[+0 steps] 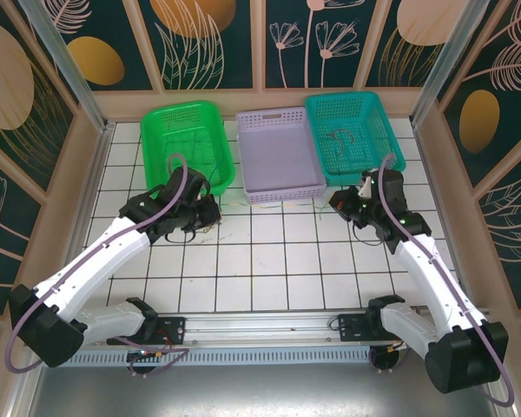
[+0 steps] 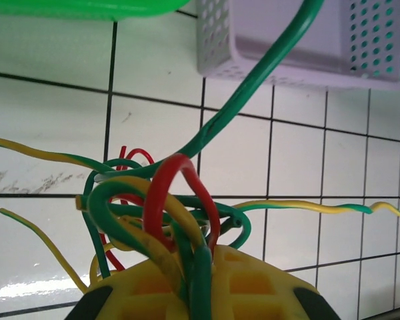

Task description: Untangle the cables

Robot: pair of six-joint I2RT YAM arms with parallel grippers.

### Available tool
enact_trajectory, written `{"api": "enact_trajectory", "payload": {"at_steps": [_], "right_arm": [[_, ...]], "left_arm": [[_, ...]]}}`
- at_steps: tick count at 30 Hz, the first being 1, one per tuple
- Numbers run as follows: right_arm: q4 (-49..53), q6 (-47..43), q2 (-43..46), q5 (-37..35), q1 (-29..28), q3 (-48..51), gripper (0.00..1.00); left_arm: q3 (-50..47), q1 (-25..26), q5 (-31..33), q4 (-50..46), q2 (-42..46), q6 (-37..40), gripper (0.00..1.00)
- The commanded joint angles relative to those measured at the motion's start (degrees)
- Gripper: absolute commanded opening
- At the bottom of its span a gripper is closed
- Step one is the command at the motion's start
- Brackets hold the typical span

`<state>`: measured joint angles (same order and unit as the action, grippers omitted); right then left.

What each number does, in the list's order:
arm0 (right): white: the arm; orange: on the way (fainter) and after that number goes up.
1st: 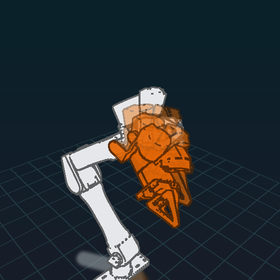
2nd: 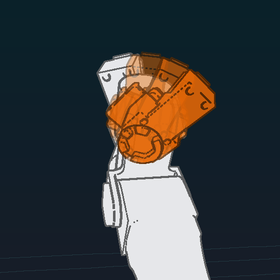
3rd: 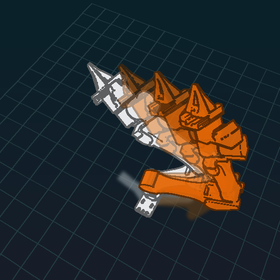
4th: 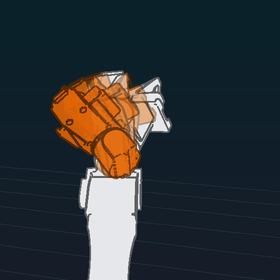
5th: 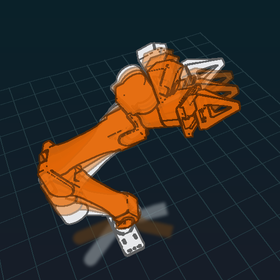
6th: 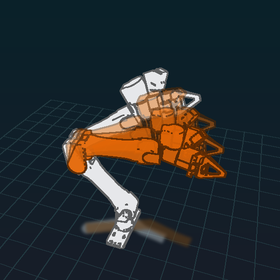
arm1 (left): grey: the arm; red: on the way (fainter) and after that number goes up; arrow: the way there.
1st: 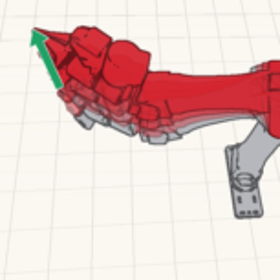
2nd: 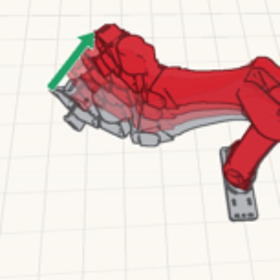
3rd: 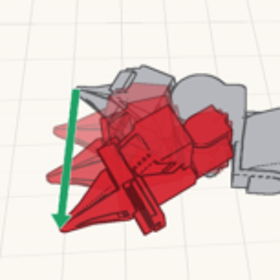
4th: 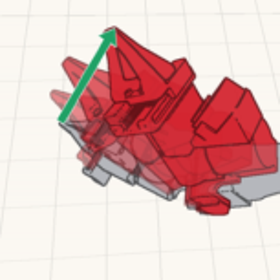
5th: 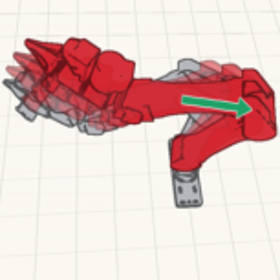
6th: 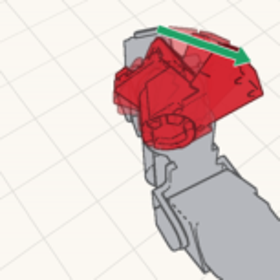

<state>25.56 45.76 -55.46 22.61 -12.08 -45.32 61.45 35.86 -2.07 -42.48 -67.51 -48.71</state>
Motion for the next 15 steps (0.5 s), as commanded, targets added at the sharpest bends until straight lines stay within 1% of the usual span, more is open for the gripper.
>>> {"api": "enact_trajectory", "payload": {"at_steps": [1, 3, 5, 7, 9, 12, 15], "right_arm": [[8.2, 9.2, 1.0, -8.4, 4.1, -3.1, 0.00], [11.3, 10.7, 1.9, -11.3, 5.9, -5.5, 0.00], [12.4, 12.1, 2.8, -12.2, 8.4, -7.7, 0.00], [11.9, 13.7, 3.2, -12.2, 9.8, -9.6, 0.00], [10.6, 14.6, 2.6, -11.5, 9.8, -11.4, 0.00], [11.3, 15.7, 0.7, -9.9, 9.3, -13.4, 0.00], [12.0, 15.0, 1.0, -11.5, 8.3, -13.8, 0.00]], "left_arm": [[-1.2, -1.1, 6.9, -3.1, 1.8, -1.2, 0.00], [-1.7, -1.1, 8.1, -4.1, 2.0, -0.9, 0.00], [-3.2, -1.1, 7.9, -4.0, 2.3, 0.0, 0.01], [-5.3, -1.1, 6.3, -2.7, 2.7, 1.1, 0.08], [-8.4, -1.1, 4.2, -0.4, 3.0, 2.0, 0.11], [-12.0, -1.1, 2.2, 2.4, 2.7, 3.2, 0.14], [-14.5, -1.1, 1.6, 3.4, 1.5, 4.7, 0.21]]}}
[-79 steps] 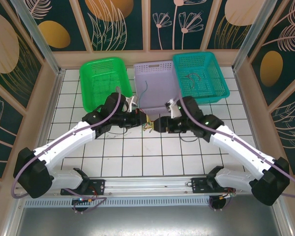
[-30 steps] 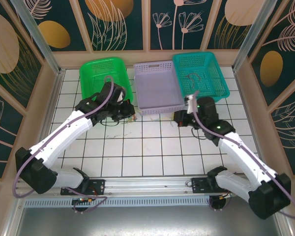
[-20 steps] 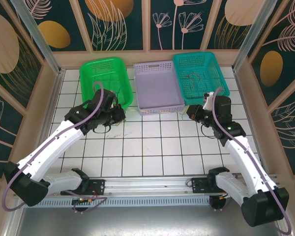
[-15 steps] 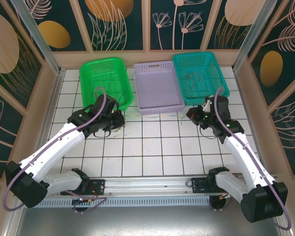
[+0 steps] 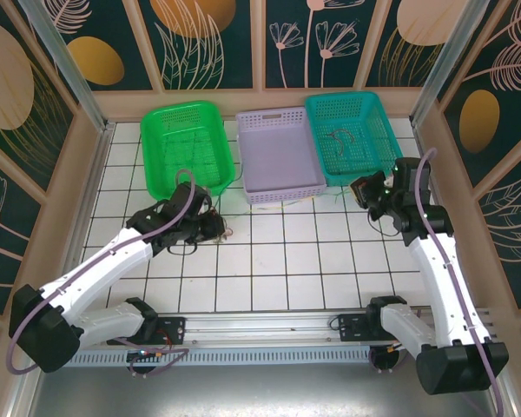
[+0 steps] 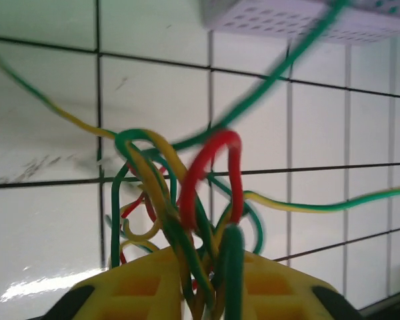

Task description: Untangle the cables

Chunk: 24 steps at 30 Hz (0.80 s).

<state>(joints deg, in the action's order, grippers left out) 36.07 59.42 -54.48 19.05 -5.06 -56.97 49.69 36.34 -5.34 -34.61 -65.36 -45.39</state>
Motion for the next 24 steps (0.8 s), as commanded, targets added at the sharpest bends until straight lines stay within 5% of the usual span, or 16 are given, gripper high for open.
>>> {"api": "enact_trajectory", "payload": {"at_steps": [1, 4, 8, 11, 18, 24], "right_arm": [[1.6, 0.9, 0.1, -8.0, 1.3, -1.9, 0.00], [1.5, 0.1, -0.4, -6.0, 1.1, -0.6, 0.00], [2.0, 0.6, -0.4, -5.0, 0.1, 2.4, 0.00], [2.1, 0.2, 0.6, -6.5, 0.1, 3.7, 0.00], [1.5, 0.7, 0.7, -7.0, 0.0, 3.6, 0.00], [3.4, -2.0, -0.6, -9.3, 0.0, -0.2, 0.00]], "left_arm": [[-3.6, -1.6, 4.9, -4.3, -1.0, 2.0, 0.24], [-5.4, -1.6, 5.8, -3.4, -2.1, 3.0, 0.29], [-5.3, -1.6, 6.7, -2.0, -3.8, 2.4, 0.14], [-4.2, -1.6, 7.2, -1.8, -3.1, 0.1, 0.12], [-3.3, 2.9, -9.3, 15.0, 0.0, -6.1, 0.47], [1.6, 10.9, -7.6, 18.2, -11.5, -5.0, 0.64]]}}
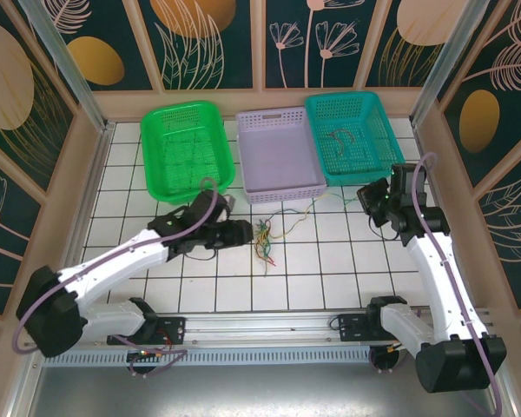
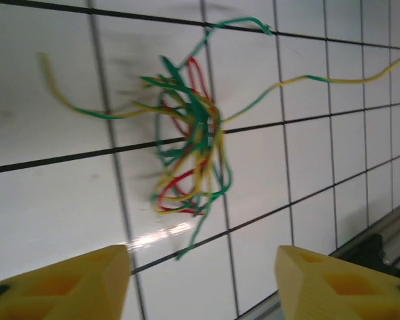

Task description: Untangle the cables

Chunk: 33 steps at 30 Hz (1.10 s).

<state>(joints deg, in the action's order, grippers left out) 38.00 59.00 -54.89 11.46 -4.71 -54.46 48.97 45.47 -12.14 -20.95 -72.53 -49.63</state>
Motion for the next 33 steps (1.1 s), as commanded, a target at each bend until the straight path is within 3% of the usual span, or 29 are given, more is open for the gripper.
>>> {"api": "enact_trajectory", "payload": {"at_steps": [1, 4, 12, 19, 27, 29, 33], "right_arm": [[1.7, -1.9, -0.4, -1.4, -0.4, -2.8, 0.00], [1.6, -1.7, 0.6, -0.3, -0.6, -1.6, 0.00], [0.4, -0.3, 2.5, -0.6, -0.7, 1.2, 0.00], [-1.3, -0.1, 0.8, -0.5, -0.9, 0.9, 0.00], [-1.4, 0.6, 0.8, -0.2, -0.8, 1.5, 0.00], [-1.1, 0.8, 0.8, -0.4, -0.9, 1.4, 0.00], [1.7, -1.2, 0.7, -4.3, -0.2, -1.0, 0.00]], "left_arm": [[3.8, 2.2, 0.8, 4.5, -5.9, -1.3, 0.68], [9.7, 2.5, 6.7, 0.4, -11.8, -3.0, 0.70], [19.9, 5.7, 8.1, -12.7, -24.6, 0.2, 0.63], [18.4, 8.8, 11.3, -15.1, -23.7, 6.7, 0.69], [18.4, 11.8, 13.2, -11.8, -30.6, 8.9, 0.70], [18.1, 12.2, 15.2, -11.3, -32.4, 8.5, 0.65], [14.5, 11.9, 24.3, -13.8, -32.1, 5.9, 0.37]]}}
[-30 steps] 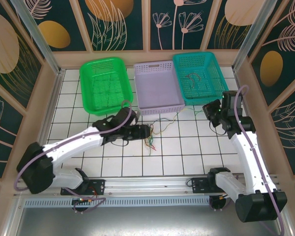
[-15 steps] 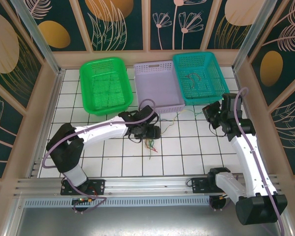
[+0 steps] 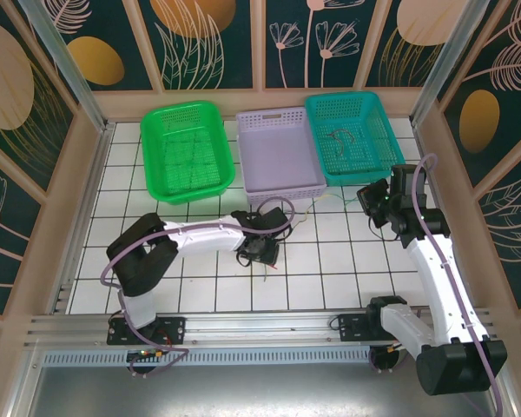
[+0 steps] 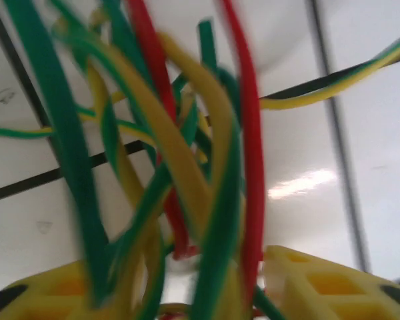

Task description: Untangle the cables

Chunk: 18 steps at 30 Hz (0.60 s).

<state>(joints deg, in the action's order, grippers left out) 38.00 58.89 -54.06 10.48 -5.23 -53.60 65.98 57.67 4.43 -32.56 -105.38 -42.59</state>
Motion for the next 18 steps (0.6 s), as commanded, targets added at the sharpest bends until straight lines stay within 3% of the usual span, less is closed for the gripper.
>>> {"api": "enact_trajectory", "payload": {"at_steps": [1, 3, 5, 11, 18], "right_arm": [[2.7, -2.1, -0.3, -4.9, 0.8, -2.7, 0.00], [4.7, -4.9, -0.8, -8.6, 2.6, -4.6, 0.00], [5.8, -7.3, -1.4, -11.1, 5.0, -6.5, 0.00], [6.5, -13.9, -4.1, -21.8, 9.6, -12.4, 0.00], [2.3, -18.4, -6.7, -26.9, 14.8, -16.4, 0.00]], "left_arm": [[-3.9, -0.6, 8.2, -2.3, 1.5, -1.5, 0.28], [-8.3, -1.8, 7.9, -1.9, 4.4, -2.4, 0.08], [-13.5, -3.6, 7.0, -0.5, 8.9, -3.2, 0.00], [-23.7, -9.3, 5.1, 0.2, 19.8, -4.3, 0.00], [-26.2, -10.4, 5.8, -1.8, 21.4, -5.7, 0.00]]}}
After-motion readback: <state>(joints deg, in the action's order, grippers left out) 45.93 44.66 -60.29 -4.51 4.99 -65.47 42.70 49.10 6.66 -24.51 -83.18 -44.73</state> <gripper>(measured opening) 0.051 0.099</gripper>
